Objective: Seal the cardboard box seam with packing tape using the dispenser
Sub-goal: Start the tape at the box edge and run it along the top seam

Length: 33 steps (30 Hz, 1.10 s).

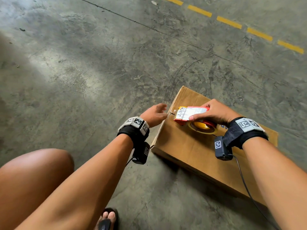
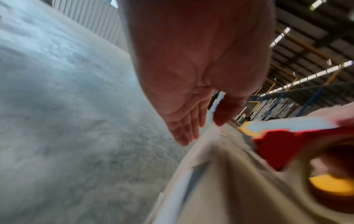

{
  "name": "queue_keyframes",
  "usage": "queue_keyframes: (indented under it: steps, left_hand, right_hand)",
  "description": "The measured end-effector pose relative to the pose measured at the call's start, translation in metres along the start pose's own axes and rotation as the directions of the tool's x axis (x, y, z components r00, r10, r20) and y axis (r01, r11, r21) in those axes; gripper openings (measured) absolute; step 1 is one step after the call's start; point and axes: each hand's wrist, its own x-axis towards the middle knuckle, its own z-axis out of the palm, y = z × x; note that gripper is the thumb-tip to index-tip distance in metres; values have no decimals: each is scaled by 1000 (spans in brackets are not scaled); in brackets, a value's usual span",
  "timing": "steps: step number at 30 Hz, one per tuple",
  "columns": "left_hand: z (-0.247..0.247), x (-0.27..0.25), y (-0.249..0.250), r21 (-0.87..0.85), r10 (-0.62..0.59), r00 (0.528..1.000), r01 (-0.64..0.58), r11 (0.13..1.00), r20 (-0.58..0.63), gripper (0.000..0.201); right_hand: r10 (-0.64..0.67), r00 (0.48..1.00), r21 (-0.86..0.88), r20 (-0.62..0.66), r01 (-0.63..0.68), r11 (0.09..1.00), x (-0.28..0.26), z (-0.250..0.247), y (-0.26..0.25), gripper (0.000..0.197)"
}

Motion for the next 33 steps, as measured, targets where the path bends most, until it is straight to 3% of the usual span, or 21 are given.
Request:
queue_keyframes:
  steps: [2, 4, 5, 8, 9, 12, 15, 18, 20, 25, 33]
  left_hand:
    - [11, -12, 2, 28, 53, 989, -58, 998, 141, 80]
    - [26, -15, -5, 116, 14, 985, -34, 993, 172, 104]
    - [30, -15, -9, 142, -11, 987, -12, 990, 158, 107]
    - [31, -10, -16, 51, -78, 982, 70, 996, 174, 79]
    - [32, -10, -15, 64, -95, 982, 85, 994, 162, 80]
    - [40, -17, -4, 146, -24, 996, 10, 989, 91, 114]
    - [58, -25, -2, 216, 76, 994, -91, 972, 74, 129]
    - [71, -25, -4, 322, 65, 998, -69, 944, 22, 142]
    - [73, -23, -4, 359, 31, 999, -35, 933, 16, 145]
    - [73, -19, -7, 343, 3, 1000, -9, 939, 19, 147]
    - [73, -19, -7, 329, 17, 1000, -16, 944, -2, 145]
  right_hand:
    - [3, 1000, -2, 4, -3, 1000, 3, -1, 0, 76]
    - [7, 1000, 7, 10, -7, 1000, 5, 0, -1, 71]
    - [7, 1000, 13, 12, -7, 1000, 6, 0, -2, 65]
    - [-6, 1000, 31, 21, 6, 1000, 4, -1, 0, 61]
    - [-7, 1000, 40, 25, 6, 999, 3, -2, 1, 63]
    - [-24, 999, 95, 23, 22, 995, -4, -6, 5, 69]
    - [-43, 999, 125, 20, 40, 991, -8, -7, 6, 61]
    - [-28, 1000, 163, 1, 28, 986, -13, -11, 10, 49]
    - [-24, 1000, 202, -12, 26, 979, -17, -13, 16, 50]
    - [-62, 995, 258, -84, 82, 963, -21, -8, 21, 32]
    - [-98, 990, 198, -102, 116, 973, -24, -9, 14, 43]
